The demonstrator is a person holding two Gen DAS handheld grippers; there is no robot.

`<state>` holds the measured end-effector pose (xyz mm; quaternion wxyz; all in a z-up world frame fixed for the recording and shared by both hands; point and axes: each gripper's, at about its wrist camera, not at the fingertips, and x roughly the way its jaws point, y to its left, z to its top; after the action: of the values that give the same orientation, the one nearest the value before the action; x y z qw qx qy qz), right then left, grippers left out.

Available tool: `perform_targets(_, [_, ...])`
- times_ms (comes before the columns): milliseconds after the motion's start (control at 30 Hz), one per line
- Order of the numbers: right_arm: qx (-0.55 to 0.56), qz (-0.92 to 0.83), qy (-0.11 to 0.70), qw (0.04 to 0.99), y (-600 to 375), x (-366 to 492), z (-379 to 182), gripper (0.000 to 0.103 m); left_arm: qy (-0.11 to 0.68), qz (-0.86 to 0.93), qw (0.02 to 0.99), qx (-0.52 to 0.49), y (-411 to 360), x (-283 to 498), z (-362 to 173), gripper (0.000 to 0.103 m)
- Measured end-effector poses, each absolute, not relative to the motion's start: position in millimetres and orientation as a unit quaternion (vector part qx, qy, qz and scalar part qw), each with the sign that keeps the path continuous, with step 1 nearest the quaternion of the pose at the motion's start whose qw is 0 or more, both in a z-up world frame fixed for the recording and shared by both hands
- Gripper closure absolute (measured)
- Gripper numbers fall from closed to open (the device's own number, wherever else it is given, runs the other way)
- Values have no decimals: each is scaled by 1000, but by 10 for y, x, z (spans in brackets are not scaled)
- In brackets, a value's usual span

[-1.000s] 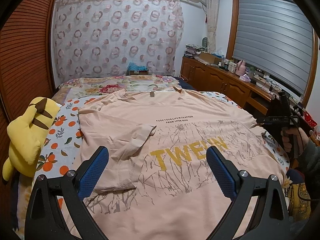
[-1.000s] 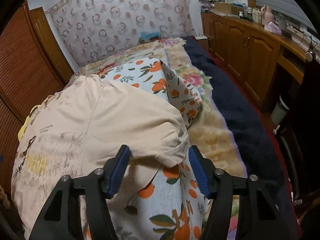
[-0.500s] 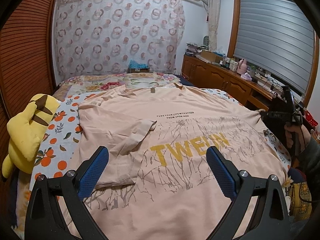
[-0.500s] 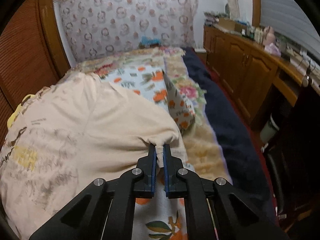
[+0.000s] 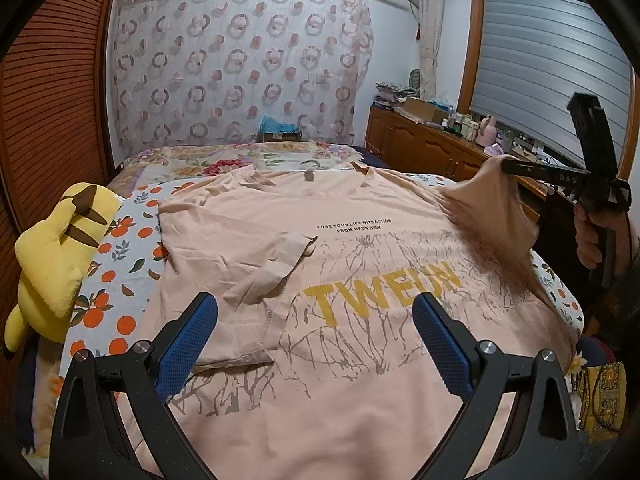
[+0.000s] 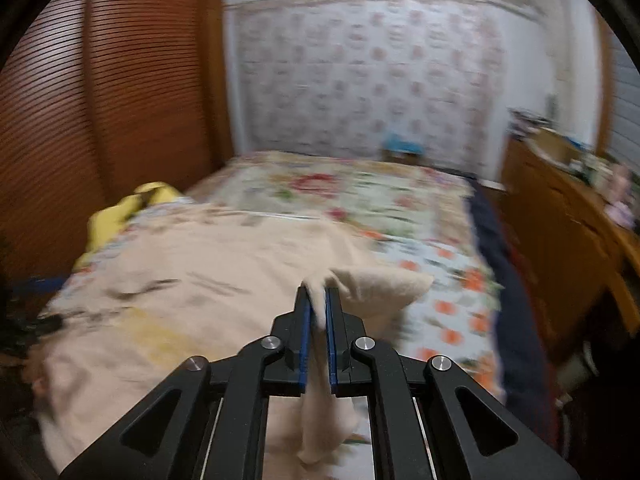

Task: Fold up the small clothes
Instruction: 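Grasp the shirt's other side edge with the right gripper and lift it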

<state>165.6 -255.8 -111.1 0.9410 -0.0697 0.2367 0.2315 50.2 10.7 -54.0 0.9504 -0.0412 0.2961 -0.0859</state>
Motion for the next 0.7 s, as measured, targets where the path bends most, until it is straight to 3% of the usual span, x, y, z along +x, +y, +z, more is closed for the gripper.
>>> perform_targets(100, [-89, 240, 234, 938, -2358, 1574, -1116, 66, 295, -86, 951, -41, 115, 491, -531, 5])
perform_targets(700, [-73, 224, 355, 905, -2333, 2009, -1762, 65, 303, -90, 948, -42, 59, 486, -582, 4])
